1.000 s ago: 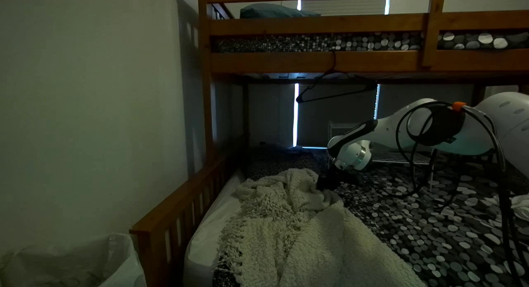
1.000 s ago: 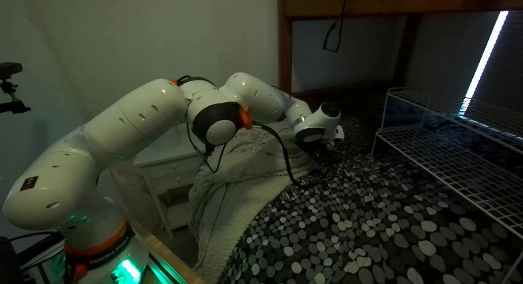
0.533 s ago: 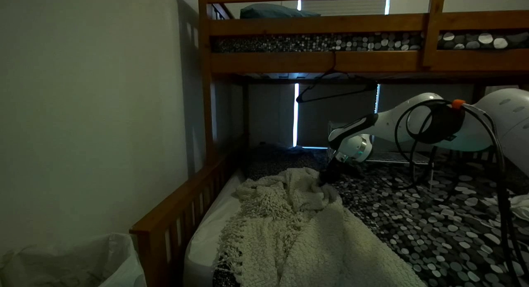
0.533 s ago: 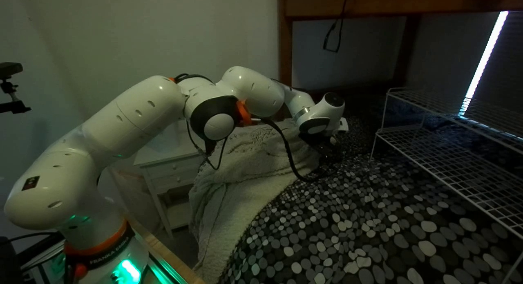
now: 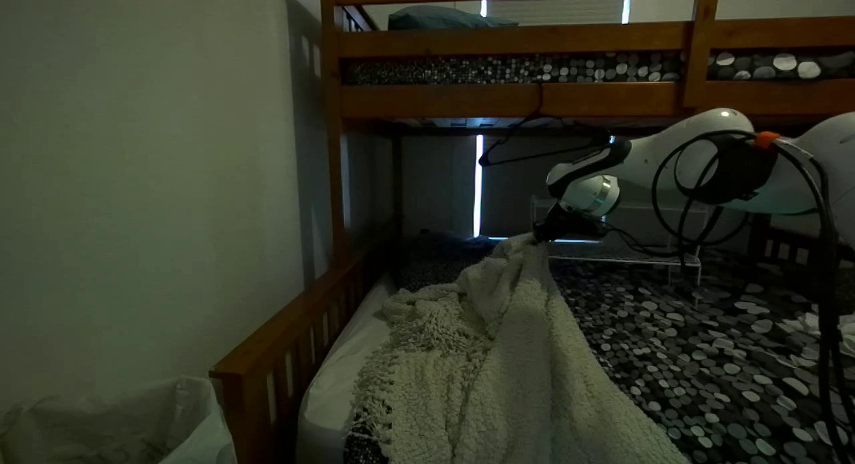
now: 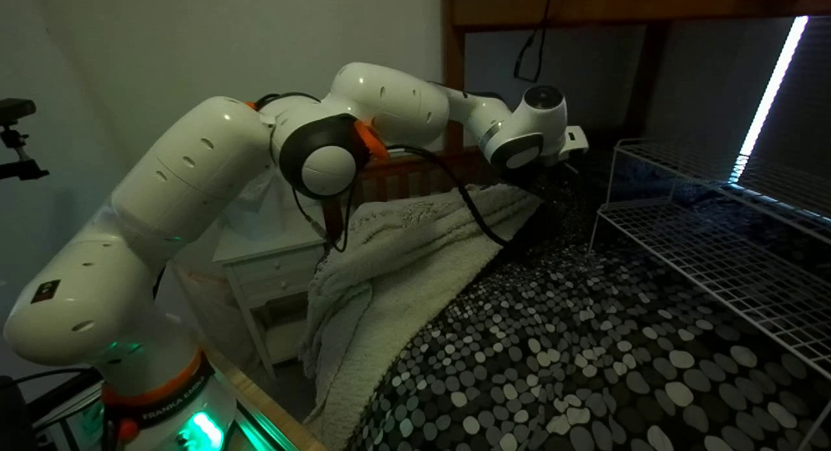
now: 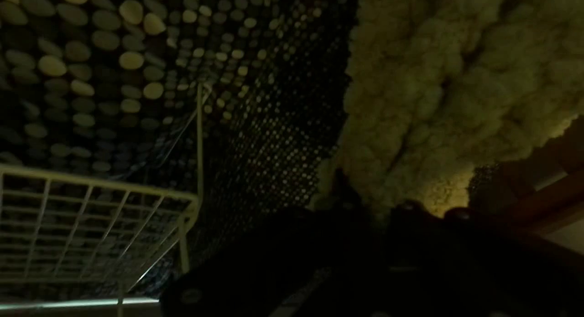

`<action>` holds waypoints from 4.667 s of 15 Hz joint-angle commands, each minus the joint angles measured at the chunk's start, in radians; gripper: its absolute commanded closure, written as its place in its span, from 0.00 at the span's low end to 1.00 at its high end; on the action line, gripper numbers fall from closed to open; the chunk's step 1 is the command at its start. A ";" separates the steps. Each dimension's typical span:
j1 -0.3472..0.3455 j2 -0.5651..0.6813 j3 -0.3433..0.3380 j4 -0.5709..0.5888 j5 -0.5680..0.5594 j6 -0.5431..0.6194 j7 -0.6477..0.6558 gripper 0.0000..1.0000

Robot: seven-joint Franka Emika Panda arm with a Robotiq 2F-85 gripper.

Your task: Move the white fleece slightly to the right and then fold it in the middle

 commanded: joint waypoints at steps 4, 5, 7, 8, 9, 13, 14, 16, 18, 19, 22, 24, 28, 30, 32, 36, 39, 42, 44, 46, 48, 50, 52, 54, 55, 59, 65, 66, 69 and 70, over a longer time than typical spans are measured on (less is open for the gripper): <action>0.046 -0.240 -0.136 -0.164 -0.139 -0.061 0.091 0.97; 0.054 -0.267 -0.157 -0.177 -0.169 -0.122 0.116 0.97; 0.059 -0.281 -0.185 -0.174 -0.213 -0.232 0.148 0.97; 0.052 -0.277 -0.195 -0.164 -0.219 -0.285 0.158 0.97; 0.039 -0.269 -0.201 -0.157 -0.214 -0.326 0.163 0.97; -0.007 -0.242 -0.247 -0.162 -0.180 -0.405 0.190 0.97; -0.023 -0.236 -0.261 -0.167 -0.172 -0.402 0.206 0.97; -0.051 -0.229 -0.283 -0.187 -0.155 -0.378 0.230 0.97; -0.086 -0.230 -0.307 -0.197 -0.139 -0.347 0.248 0.97; -0.107 -0.239 -0.316 -0.203 -0.123 -0.336 0.252 0.97; -0.164 -0.242 -0.349 -0.177 -0.087 -0.296 0.241 0.97; -0.203 -0.236 -0.371 -0.149 -0.069 -0.276 0.237 0.97; -0.276 -0.227 -0.414 -0.067 -0.050 -0.258 0.243 0.97; -0.309 -0.225 -0.438 -0.014 -0.048 -0.264 0.252 0.97; -0.342 -0.224 -0.458 0.032 -0.043 -0.262 0.258 0.97; -0.396 -0.206 -0.496 0.120 -0.043 -0.237 0.287 0.97; -0.385 -0.234 -0.489 0.058 -0.052 -0.263 0.285 0.89; -0.391 -0.218 -0.491 0.065 -0.050 -0.230 0.302 0.89; -0.390 -0.208 -0.491 0.075 -0.050 -0.227 0.308 0.89; -0.390 -0.206 -0.491 0.079 -0.050 -0.227 0.309 0.89; -0.390 -0.206 -0.491 0.080 -0.050 -0.227 0.309 0.89; -0.390 -0.205 -0.491 0.080 -0.050 -0.227 0.309 0.89; -0.389 -0.143 -0.518 0.141 -0.063 -0.167 0.381 0.97; -0.439 -0.070 -0.482 0.230 -0.090 -0.121 0.463 0.97; -0.450 -0.042 -0.484 0.256 -0.096 -0.108 0.493 0.97; -0.502 0.069 -0.546 0.406 -0.072 -0.134 0.583 0.97; -0.611 0.140 -0.538 0.526 -0.146 -0.124 0.769 0.97; -0.617 0.150 -0.543 0.544 -0.168 -0.125 0.813 0.97; -0.580 0.173 -0.568 0.595 -0.255 -0.121 0.931 0.97; -0.546 0.148 -0.585 0.556 -0.235 -0.129 0.891 0.97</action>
